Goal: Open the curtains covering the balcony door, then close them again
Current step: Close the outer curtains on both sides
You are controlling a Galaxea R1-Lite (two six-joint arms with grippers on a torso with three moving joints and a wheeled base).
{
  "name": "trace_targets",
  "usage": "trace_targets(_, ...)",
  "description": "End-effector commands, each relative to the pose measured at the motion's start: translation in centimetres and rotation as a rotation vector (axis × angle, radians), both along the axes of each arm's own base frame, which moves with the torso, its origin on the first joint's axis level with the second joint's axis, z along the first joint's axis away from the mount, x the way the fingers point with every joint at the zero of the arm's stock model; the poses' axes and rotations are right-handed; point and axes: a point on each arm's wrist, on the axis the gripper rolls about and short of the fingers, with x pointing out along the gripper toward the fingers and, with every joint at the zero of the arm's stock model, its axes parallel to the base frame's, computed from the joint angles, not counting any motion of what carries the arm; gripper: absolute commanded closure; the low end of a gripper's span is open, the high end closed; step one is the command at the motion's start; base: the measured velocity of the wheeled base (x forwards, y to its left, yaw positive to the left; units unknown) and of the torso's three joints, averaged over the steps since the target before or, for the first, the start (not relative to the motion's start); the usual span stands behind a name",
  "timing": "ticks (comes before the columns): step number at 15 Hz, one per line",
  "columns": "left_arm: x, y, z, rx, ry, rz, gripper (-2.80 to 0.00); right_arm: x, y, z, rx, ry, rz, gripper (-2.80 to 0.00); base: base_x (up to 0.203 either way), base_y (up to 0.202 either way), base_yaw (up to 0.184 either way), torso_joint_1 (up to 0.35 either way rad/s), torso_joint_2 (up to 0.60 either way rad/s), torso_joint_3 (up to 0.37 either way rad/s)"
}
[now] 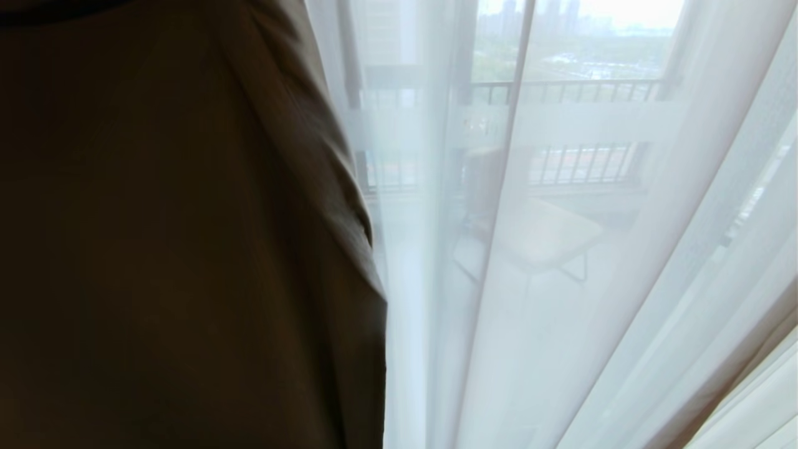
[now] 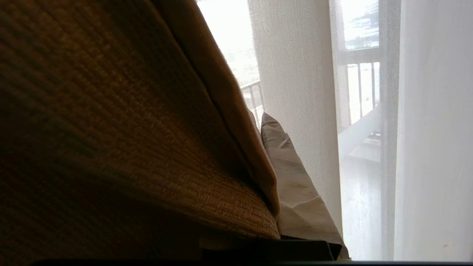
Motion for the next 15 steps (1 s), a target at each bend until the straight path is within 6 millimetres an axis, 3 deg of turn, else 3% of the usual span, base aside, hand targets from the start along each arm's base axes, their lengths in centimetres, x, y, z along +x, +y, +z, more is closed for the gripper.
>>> trace_targets(1,0.3,-0.7,-0.1,0.003,0.003,-0.021,0.0,0.0,0.0,0.0,-0.001,0.0,0.001,0.0,0.0,0.0,0.0,0.0,0.0,0.0)
trace_targets(9,0.0,-2.0,-0.3,0.003,0.007,-0.068,0.0,0.0,0.0,0.0,-0.001,0.0,0.001,0.0,0.0,0.0,0.0,0.0,0.0,0.0)
trace_targets(15,-0.9,0.9,0.9,-0.017,-0.031,0.029,0.0,0.0,0.0,0.0,-0.001,0.0,0.001,0.0,0.0,0.0,0.0,0.0,0.0,0.0)
